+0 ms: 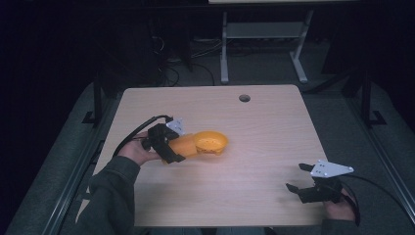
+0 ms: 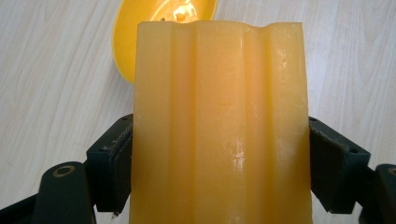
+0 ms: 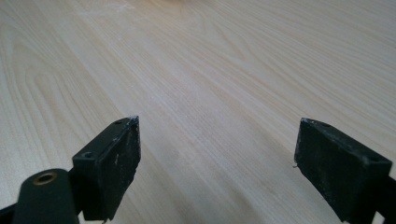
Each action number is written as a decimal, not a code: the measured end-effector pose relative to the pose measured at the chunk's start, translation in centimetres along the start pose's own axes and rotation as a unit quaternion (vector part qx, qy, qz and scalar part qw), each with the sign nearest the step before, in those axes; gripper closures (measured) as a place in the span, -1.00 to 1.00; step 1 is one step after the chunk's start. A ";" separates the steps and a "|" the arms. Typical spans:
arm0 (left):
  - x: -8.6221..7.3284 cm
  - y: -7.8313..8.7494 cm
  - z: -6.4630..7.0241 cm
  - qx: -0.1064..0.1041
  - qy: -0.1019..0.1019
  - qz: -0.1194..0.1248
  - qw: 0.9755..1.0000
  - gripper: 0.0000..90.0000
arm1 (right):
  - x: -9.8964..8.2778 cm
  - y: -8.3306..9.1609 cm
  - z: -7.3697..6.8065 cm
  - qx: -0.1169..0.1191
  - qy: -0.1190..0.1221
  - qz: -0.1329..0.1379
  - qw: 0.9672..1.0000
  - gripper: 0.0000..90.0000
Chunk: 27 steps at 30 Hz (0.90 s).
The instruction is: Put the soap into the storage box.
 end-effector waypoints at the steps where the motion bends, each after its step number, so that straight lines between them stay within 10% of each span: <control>1: 0.2 -0.1 -0.1 -0.002 -0.001 0.000 1.000 -0.53 | 0.0 0.0 0.0 0.000 0.000 0.001 1.000 -0.69; 27: 4.2 -2.9 -2.7 -0.020 -0.029 0.008 0.999 -0.53 | 0.1 0.0 -0.1 0.002 0.002 0.004 1.000 -0.69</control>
Point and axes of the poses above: each handheld gripper's, and its own axes: y roughly backward along the jaws, x roughly out of its top, z roughly to its right, the point moved 5 cm from there along -y, roughly forward along the jaws, and after that the axes turned 11 degrees about -y, right-handed, at the moved point
